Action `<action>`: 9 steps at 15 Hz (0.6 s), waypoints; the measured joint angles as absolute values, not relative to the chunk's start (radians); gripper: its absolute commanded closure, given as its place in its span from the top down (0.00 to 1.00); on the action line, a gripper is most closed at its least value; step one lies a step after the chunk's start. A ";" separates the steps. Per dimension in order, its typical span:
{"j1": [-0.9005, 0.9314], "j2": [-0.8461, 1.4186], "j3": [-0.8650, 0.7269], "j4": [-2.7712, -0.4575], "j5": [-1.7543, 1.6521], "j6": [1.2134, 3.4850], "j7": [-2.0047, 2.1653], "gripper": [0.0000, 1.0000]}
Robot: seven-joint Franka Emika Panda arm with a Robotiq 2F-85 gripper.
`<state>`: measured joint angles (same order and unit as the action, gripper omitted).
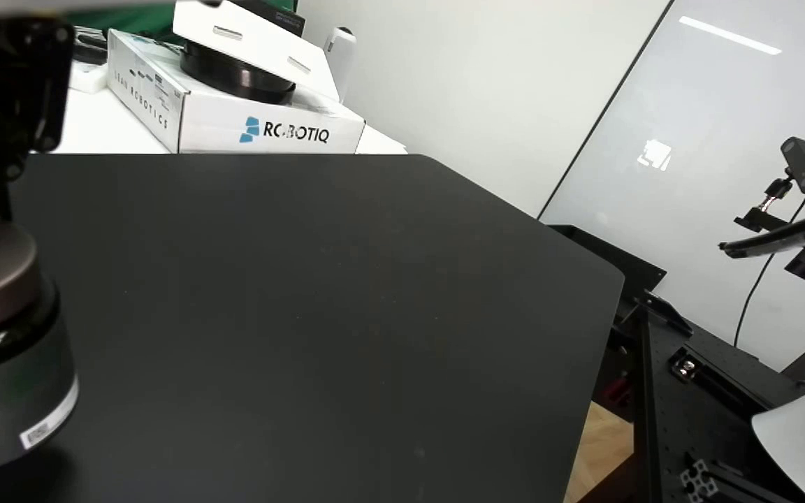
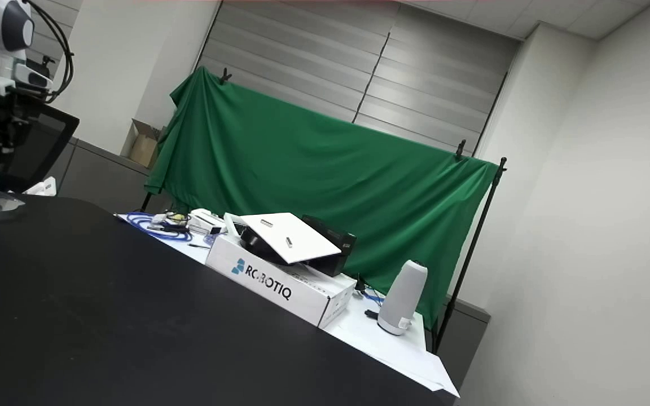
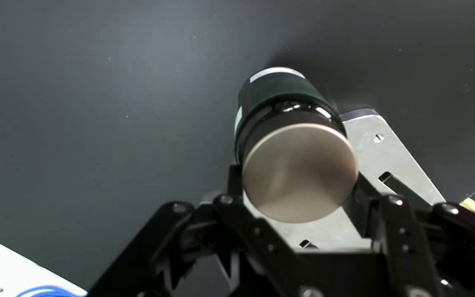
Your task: Move the bottle to the back of the table then move it to the left and set it on top of the silver object
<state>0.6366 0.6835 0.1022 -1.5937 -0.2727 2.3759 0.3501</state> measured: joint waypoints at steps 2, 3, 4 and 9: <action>0.637 0.687 0.102 -1.595 -0.273 2.381 0.350 0.60; 0.637 0.689 0.102 -1.595 -0.273 2.382 0.350 0.60; 0.637 0.690 0.102 -1.595 -0.273 2.382 0.350 0.60; 0.637 0.691 0.102 -1.595 -0.273 2.383 0.350 0.35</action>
